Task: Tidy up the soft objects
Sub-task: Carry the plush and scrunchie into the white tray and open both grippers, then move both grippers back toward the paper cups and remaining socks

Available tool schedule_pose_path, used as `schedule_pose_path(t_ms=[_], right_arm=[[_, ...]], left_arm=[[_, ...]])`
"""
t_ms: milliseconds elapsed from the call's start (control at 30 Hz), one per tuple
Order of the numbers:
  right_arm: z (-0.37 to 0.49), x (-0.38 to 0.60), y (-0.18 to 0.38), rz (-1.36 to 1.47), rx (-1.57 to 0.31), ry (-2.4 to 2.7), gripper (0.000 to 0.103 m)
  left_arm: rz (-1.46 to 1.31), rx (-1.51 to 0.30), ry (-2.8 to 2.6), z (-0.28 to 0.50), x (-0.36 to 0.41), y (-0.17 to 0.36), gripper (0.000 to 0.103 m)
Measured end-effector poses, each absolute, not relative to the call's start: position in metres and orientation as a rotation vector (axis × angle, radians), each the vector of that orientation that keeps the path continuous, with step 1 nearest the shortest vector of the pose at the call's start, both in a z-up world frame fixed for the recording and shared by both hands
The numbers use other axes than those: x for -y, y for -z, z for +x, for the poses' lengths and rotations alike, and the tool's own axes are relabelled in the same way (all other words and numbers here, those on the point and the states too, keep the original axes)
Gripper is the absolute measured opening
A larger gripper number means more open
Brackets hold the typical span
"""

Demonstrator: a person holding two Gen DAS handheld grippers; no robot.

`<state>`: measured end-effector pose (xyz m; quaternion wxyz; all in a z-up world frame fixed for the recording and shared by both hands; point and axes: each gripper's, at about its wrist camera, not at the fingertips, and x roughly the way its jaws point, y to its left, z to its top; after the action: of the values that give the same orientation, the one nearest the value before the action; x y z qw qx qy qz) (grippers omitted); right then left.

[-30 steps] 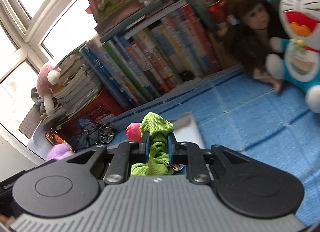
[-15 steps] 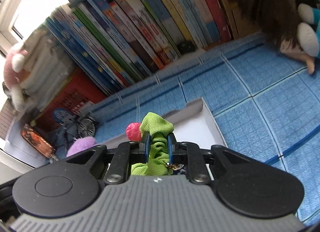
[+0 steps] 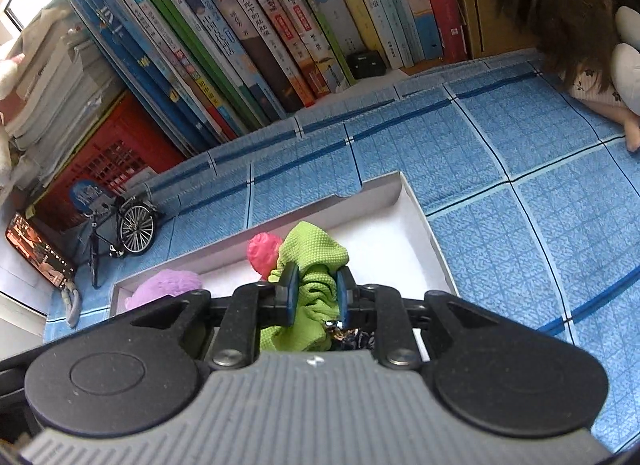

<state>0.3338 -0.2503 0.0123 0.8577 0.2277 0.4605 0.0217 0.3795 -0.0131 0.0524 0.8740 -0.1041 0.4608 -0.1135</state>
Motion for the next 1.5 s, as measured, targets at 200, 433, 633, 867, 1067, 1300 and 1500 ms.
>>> schedule_pose_path(t_ms=[200, 433, 633, 867, 1067, 1300, 1500], right_arm=[[0.335, 0.251, -0.009, 0.488, -0.972, -0.053, 0.034], [0.334, 0.253, -0.008, 0.500, -0.964, -0.056, 0.044], [0.327, 0.250, -0.015, 0.483, -0.944, -0.082, 0.058], [0.312, 0.249, -0.034, 0.458, -0.906, -0.105, 0.064], [0.289, 0.252, -0.059, 0.424, -0.853, -0.124, 0.068], [0.253, 0.256, -0.089, 0.359, -0.779, -0.149, 0.072], [0.212, 0.258, -0.110, 0.281, -0.693, -0.185, 0.077]], left_arm=[[-0.203, -0.985, 0.233, 0.383, 0.016, -0.043, 0.044], [-0.196, -0.974, 0.237, 0.383, 0.019, -0.047, 0.048], [-0.173, -0.943, 0.248, 0.374, 0.023, -0.057, 0.060], [-0.164, -0.902, 0.259, 0.355, 0.025, -0.079, 0.069], [-0.152, -0.866, 0.273, 0.331, 0.028, -0.100, 0.073], [-0.125, -0.814, 0.297, 0.290, 0.030, -0.123, 0.078], [-0.089, -0.757, 0.326, 0.243, 0.031, -0.138, 0.080]])
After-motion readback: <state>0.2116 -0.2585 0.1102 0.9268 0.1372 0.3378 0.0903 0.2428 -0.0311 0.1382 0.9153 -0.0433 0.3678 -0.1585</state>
